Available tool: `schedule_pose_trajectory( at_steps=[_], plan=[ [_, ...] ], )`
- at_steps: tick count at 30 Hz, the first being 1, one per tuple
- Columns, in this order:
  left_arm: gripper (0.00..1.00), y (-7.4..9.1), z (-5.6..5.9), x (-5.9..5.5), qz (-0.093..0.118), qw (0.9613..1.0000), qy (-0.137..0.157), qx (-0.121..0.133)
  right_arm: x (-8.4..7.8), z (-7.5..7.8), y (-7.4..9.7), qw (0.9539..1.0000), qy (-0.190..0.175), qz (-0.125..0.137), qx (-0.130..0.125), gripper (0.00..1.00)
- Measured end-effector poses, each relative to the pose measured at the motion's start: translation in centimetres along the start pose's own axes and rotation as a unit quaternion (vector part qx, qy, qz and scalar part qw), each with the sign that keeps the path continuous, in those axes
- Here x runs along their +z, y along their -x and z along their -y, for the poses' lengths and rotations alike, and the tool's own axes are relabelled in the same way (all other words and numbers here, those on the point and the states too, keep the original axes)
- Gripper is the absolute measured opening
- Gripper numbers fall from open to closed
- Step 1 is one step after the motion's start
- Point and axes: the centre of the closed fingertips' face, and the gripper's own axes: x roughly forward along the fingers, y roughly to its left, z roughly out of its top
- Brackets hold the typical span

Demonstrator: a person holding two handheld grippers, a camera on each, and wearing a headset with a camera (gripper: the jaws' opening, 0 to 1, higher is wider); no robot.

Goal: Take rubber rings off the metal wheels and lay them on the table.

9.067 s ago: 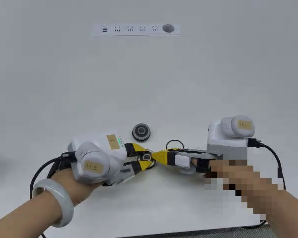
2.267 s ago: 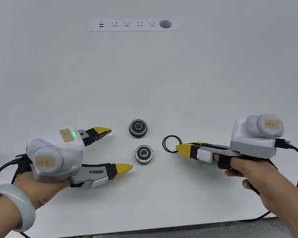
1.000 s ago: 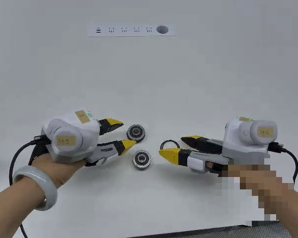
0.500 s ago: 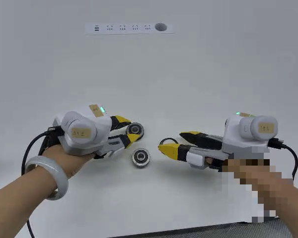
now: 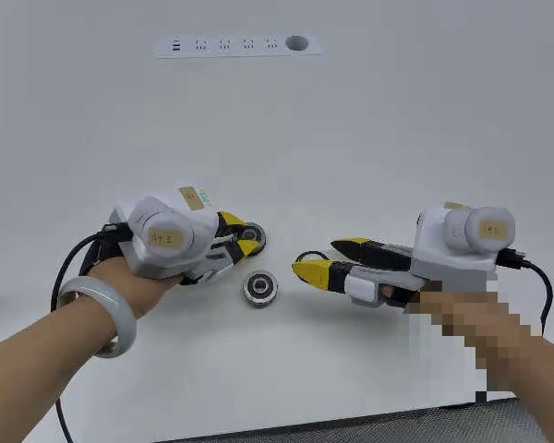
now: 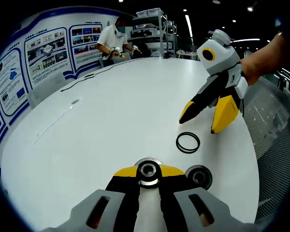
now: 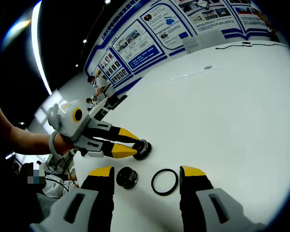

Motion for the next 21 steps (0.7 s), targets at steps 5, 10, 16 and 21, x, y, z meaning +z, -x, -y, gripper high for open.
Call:
schedule_pose_trajectory(
  at_steps=[5, 10, 16, 21],
  plan=[
    [0.14, -0.1, 0.0, 0.0, 0.0, 1.0, -0.007, 0.0, 0.1, -0.1, -0.1, 1.0, -0.005, 0.002, 0.002, 0.55],
    [0.14, 0.0, 0.1, 0.0, 0.0, 0.9999, -0.01, 0.0, 0.4, -0.2, -0.4, 0.9999, -0.013, 0.006, 0.004, 0.55],
    [0.14, 0.0, 0.1, 0.0, 0.002, 1.0, -0.007, -0.001, 1.0, -0.3, -1.0, 0.9996, -0.025, 0.011, 0.009, 0.54],
    [0.13, 0.1, 0.1, 0.0, 0.003, 1.0, -0.006, -0.001, 1.7, -0.4, -1.7, 0.9989, -0.04, 0.016, 0.016, 0.53]
  ],
)
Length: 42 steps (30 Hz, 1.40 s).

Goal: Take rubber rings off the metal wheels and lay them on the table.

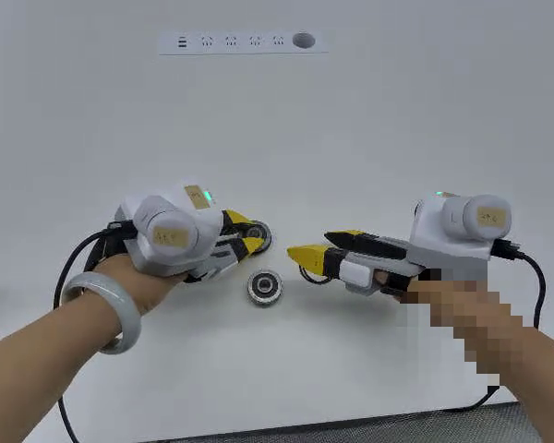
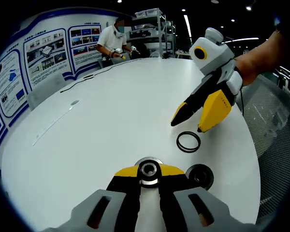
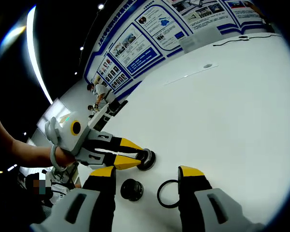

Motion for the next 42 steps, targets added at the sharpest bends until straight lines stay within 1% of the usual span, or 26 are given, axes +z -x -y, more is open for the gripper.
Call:
schedule_pose_trajectory(
  at_steps=[3, 5, 9, 13, 19, 22, 27, 32, 42],
  plan=[
    [0.13, 0.0, 0.0, 0.0, 0.001, 1.0, 0.002, 0.0, 0.2, -0.3, -0.6, 1.0, -0.005, 0.001, 0.005, 0.52],
    [0.13, 0.0, 0.0, 0.0, 0.002, 1.0, 0.003, 0.001, 0.4, -0.1, -1.1, 0.9999, -0.009, 0.0, 0.009, 0.52],
    [0.13, 0.0, -0.1, 0.0, 0.004, 1.0, 0.005, 0.001, 0.4, -0.4, -2.1, 0.9998, -0.014, -0.004, 0.014, 0.5],
    [0.13, 0.0, -0.1, 0.0, 0.006, 1.0, 0.006, 0.001, 0.3, -0.2, -2.8, 0.9997, -0.017, -0.01, 0.016, 0.49],
    [0.13, 0.0, -0.1, 0.0, 0.008, 0.9999, 0.009, 0.002, 0.6, -0.3, -3.9, 0.9989, -0.042, -0.009, 0.021, 0.47],
    [0.13, 0.0, -0.1, 0.0, 0.008, 0.9999, 0.009, 0.002, 0.5, -0.4, -4.5, 0.9986, -0.046, -0.012, 0.023, 0.45],
    [0.13, 0.0, -0.1, -0.1, 0.01, 0.9999, 0.011, 0.003, 0.2, -0.5, -5.2, 0.9981, -0.051, -0.021, 0.026, 0.42],
    [0.13, 0.0, -0.1, -0.1, 0.011, 0.9999, 0.011, 0.003, 0.2, -0.4, -5.7, 0.9974, -0.062, -0.023, 0.029, 0.38],
    [0.13, 0.0, -0.2, -0.1, 0.014, 0.9998, 0.013, 0.003, -0.3, -1.0, -6.4, 0.9962, -0.069, -0.037, 0.039, 0.37]
  ],
)
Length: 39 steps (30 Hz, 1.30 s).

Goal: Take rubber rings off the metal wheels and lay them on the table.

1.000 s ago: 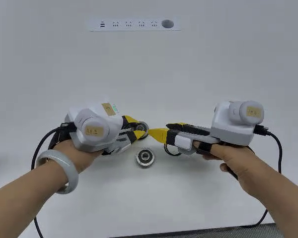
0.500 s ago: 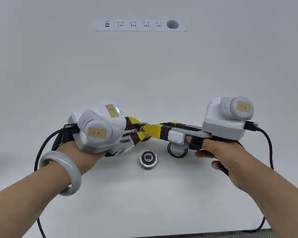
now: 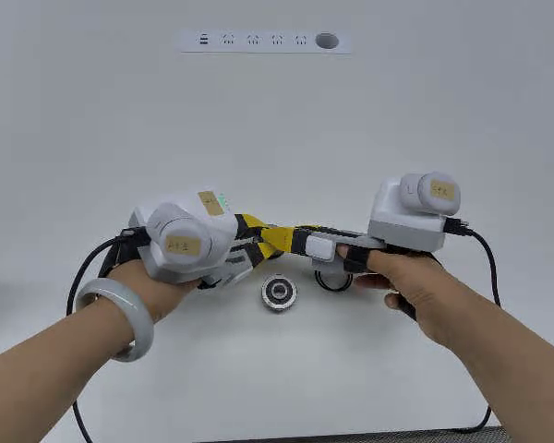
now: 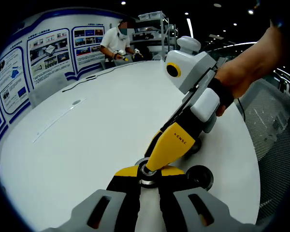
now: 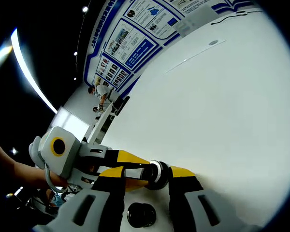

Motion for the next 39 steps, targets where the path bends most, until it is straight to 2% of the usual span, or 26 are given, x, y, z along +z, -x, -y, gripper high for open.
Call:
schedule_pose_trajectory(
  at_steps=[11, 17, 27, 39],
  plan=[
    [0.13, 0.0, 0.0, 0.0, 0.002, 1.0, 0.001, -0.001, -0.1, -0.1, -0.1, 1.0, -0.006, -0.003, 0.005, 0.36],
    [0.13, 0.0, 0.0, 0.0, 0.003, 1.0, 0.001, -0.002, -0.3, -0.6, 0.3, 0.9998, -0.016, -0.008, 0.013, 0.36],
    [0.13, 0.1, 0.0, 0.0, 0.004, 1.0, 0.004, -0.002, -1.2, -1.3, 1.1, 0.9982, -0.039, -0.034, 0.031, 0.35],
    [0.13, 0.1, 0.1, 0.0, 0.005, 1.0, 0.007, -0.002, -1.0, -1.3, 1.2, 0.9979, -0.045, -0.03, 0.034, 0.35]
  ],
)
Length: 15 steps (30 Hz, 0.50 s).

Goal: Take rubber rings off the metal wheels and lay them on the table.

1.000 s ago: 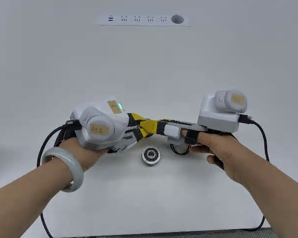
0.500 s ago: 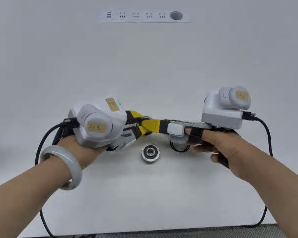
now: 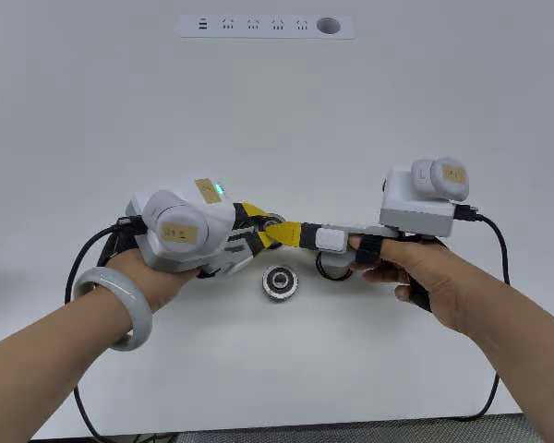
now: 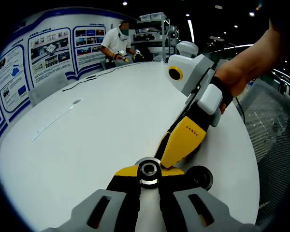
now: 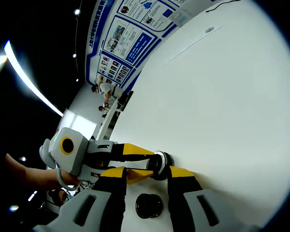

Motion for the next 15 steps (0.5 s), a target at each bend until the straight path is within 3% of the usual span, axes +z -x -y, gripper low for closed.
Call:
schedule_pose_trajectory(
  at_steps=[10, 15],
  plan=[
    [0.13, 0.0, 0.0, 0.0, 0.0, 1.0, 0.0, 0.0, 0.2, 0.2, 0.3, 1.0, 0.007, 0.001, -0.001, 0.28],
    [0.13, 0.0, 0.0, 0.0, 0.0, 1.0, 0.0, -0.001, 0.2, 1.1, 0.3, 0.9997, 0.008, -0.001, -0.021, 0.18]
  ],
)
